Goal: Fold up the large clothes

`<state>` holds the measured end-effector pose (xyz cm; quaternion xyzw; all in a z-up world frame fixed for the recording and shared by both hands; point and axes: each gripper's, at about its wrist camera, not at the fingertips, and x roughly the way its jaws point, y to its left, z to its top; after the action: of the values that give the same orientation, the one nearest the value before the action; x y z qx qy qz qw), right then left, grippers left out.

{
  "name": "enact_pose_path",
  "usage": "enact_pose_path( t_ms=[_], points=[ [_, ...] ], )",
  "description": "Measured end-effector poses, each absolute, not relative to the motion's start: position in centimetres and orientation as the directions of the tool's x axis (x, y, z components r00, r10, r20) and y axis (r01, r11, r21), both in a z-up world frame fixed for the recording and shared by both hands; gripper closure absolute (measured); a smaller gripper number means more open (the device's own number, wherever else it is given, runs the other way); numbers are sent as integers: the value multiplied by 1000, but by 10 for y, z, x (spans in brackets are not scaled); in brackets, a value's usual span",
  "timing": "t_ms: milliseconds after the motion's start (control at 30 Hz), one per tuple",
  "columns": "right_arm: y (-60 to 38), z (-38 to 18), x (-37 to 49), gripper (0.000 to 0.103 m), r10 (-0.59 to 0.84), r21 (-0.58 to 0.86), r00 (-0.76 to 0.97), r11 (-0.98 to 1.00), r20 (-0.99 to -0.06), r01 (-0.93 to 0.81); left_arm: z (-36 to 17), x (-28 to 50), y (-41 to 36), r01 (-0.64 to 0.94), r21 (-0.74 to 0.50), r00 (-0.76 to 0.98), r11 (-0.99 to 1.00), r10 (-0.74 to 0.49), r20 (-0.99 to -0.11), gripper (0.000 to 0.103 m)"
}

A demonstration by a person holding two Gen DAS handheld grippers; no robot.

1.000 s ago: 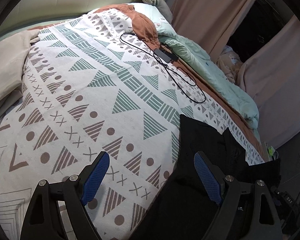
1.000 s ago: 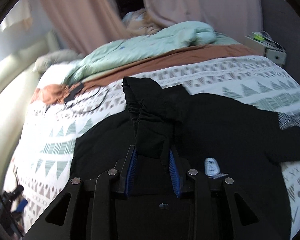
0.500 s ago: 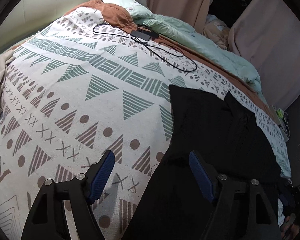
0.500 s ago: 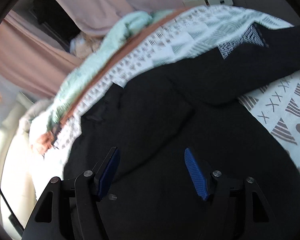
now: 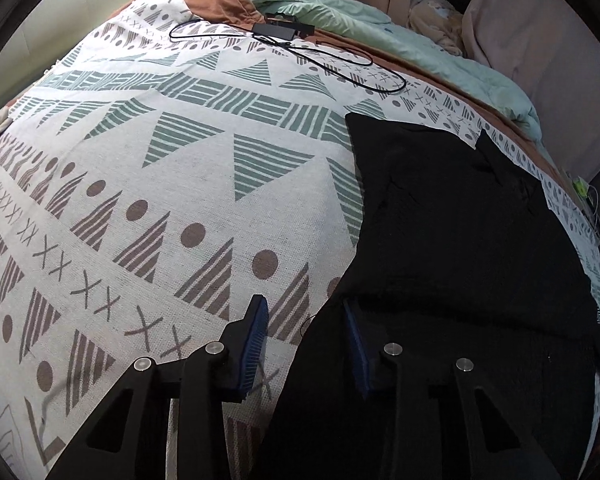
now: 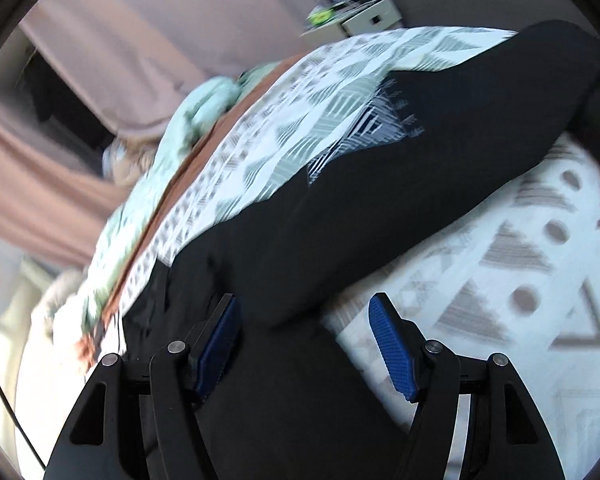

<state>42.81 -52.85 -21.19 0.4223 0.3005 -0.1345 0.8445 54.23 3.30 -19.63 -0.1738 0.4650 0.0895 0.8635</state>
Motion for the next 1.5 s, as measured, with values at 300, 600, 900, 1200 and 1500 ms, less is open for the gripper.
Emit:
enact_pose_path(
  t_ms=[300,600,900,1200,1500],
  points=[
    [-579,-243,412,59,-10,716,807,455,-590,529,-198,537,49,-386,-336,582,859,-56,-812,64],
    [-575,-225,408,99,-2,759,875,495,-485,422,-165,524,48,-377,-432,646,819,-101,-756,63],
    [-510,-149,424,100,92,740,936,640,-340,206,-129,508,40,-331,-427,713,842,-73,-697,30],
    [-523,-173,420,38,22,703,861,588,-509,400,-128,510,37,-287,-457,727,842,-119,-676,18],
    [-567,-218,400,18,-59,721,832,467,-552,512,-120,504,34,-288,-466,762,836,-95,-641,0]
  ],
)
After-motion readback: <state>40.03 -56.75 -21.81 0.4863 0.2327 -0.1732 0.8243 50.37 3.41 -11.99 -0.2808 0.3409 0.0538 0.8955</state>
